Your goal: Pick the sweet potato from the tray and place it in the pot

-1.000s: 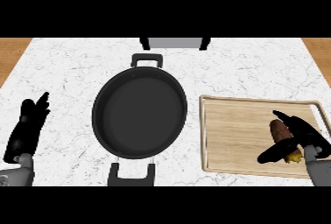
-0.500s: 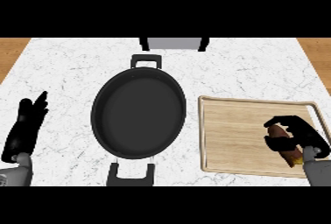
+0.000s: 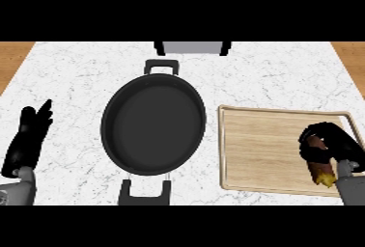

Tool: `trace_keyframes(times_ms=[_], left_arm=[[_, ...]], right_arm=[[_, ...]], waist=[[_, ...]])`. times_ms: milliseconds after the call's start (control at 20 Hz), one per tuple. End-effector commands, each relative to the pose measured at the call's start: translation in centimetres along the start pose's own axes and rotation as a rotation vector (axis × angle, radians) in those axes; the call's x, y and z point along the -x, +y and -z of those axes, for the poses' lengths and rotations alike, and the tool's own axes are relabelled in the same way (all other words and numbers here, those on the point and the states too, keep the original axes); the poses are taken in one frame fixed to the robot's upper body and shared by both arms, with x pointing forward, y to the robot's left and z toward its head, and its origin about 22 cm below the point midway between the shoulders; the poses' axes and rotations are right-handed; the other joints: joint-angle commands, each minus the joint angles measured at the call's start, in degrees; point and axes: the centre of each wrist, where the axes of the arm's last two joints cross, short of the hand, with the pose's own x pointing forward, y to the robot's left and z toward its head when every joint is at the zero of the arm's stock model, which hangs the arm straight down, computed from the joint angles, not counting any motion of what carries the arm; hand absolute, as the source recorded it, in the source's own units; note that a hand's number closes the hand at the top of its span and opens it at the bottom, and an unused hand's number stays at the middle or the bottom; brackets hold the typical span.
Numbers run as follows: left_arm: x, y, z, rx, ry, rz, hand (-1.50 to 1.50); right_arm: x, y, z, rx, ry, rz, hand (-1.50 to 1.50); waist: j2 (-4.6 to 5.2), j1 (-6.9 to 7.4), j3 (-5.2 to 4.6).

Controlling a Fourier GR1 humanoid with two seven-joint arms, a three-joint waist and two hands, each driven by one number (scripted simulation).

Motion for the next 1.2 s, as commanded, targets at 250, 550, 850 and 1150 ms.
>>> trace_keyframes(times_ms=[250, 550, 850, 1150], left_arm=[[-0.3, -0.1, 0.6, -0.001, -0.008, -0.02, 0.0], [-0.7, 1.0, -0.2, 0.002, 0.009, -0.005, 0.0], [-1.6, 0.5, -0.2, 0.005, 0.015, -0.007, 0.0], [0.2, 0.9, 0.6, -0.009, 0.028, 0.0, 0.0]], right_arm=[[-3.0, -0.3, -2.9, 0.117, -0.416, -0.36, 1.5], [-1.8, -2.6, -5.0, 0.352, -0.576, -0.454, 1.5], [-4.1, -5.6, -9.5, 0.573, -0.847, -0.189, 1.5], [-7.0, -7.1, -17.6, 0.634, -1.08, 0.046, 1.5]], waist=[[0.41, 0.47, 0.26], [0.0, -0.33, 0.29], [-0.13, -0.95, 0.34], [-0.08, -0.85, 0.19]])
